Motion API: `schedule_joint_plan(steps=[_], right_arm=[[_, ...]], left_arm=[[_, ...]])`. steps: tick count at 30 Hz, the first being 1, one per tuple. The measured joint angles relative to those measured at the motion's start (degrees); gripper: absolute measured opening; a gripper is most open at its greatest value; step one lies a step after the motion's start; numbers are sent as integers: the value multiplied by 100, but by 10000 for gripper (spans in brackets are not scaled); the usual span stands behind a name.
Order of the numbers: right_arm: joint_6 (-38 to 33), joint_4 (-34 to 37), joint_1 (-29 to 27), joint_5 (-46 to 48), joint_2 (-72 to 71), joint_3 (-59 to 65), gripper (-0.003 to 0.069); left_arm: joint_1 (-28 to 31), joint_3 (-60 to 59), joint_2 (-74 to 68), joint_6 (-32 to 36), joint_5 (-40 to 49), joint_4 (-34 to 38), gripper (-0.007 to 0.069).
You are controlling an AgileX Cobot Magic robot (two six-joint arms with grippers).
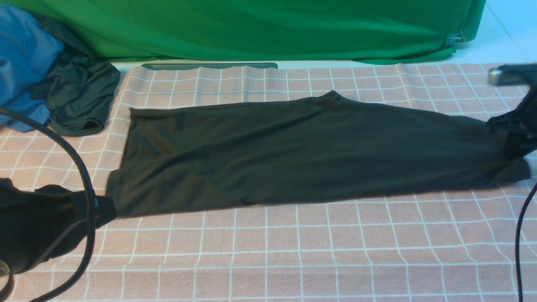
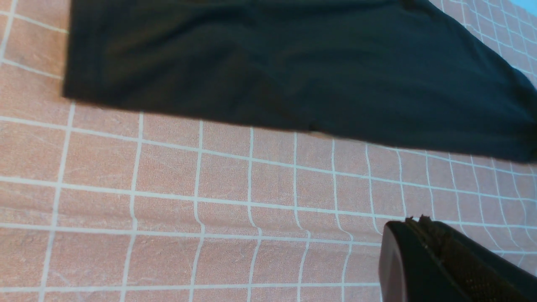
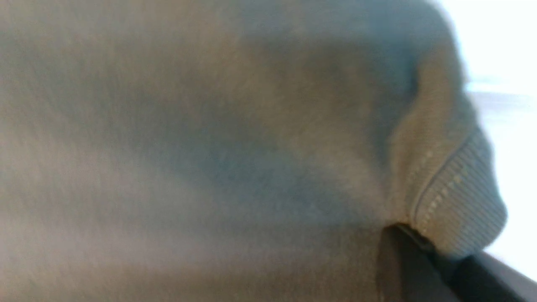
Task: Fold a long-sleeved shirt over a pink coffee tablecloth.
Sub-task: 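Pull the folded dark garment lengthwise by its ends to straighten it flat on the table, then fold the right end of the dark garment over onto its left end with the right gripper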
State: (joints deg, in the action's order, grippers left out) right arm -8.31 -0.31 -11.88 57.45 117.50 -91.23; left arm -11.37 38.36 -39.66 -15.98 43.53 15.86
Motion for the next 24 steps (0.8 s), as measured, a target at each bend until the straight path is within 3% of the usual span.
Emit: schedule_joint_plan(steps=[6,13,19,21,24], right_arm=[[452,-450,-359,314,-500,-584,87],[568,-5,-163,578,-925,-1428,87],[569,416,638,751,-1166,-2210,87],[614,462,1262,757,-1181,-2497,87],[660,473,1748,664,-1181,-2576,87]], left_arm=[[0,0,0,34,-7,0,14],[0,0,0,50,-200,-78,14],[0,0,0,52,-545,-86,14],[0,0,0,52,-666,-86,14],[0,0,0,52,-702,-86,14]])
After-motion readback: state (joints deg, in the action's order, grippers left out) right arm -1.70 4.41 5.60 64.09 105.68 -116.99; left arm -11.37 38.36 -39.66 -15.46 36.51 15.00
